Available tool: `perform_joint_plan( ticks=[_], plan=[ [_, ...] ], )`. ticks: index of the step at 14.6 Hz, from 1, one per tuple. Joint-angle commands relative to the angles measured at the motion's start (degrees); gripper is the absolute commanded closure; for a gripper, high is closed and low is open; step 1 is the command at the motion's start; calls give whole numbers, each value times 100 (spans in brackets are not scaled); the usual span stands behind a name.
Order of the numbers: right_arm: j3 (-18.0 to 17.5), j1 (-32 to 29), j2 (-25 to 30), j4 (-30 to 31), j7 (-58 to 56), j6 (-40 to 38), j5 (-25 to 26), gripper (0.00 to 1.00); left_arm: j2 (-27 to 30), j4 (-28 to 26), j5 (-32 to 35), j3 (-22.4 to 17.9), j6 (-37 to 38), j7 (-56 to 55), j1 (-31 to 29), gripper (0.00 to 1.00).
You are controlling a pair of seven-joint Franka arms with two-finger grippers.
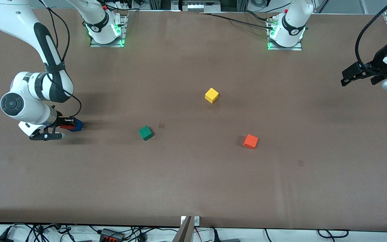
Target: Pass red block to right arm, stack on blue
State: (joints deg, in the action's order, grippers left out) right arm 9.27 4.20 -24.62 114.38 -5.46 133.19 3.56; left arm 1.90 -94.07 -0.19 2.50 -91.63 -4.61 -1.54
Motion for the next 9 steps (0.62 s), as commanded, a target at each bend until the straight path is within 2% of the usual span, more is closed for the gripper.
perform_joint_plan(
  ticks=[1,2,7,9],
  plan=[
    [13,72,89,103,203,58,93,36,-146,249,-25,84,93,-40,13,0],
    [13,72,132,85,317,40,101,0,-155,257,10,84,93,-31,31,0],
    [4,107,449,-20,344,-144,92,0,-155,266,54,84,93,-31,40,0],
    [4,107,607,-265,327,-625,84,0,-155,266,54,93,93,-40,48,0]
  ],
)
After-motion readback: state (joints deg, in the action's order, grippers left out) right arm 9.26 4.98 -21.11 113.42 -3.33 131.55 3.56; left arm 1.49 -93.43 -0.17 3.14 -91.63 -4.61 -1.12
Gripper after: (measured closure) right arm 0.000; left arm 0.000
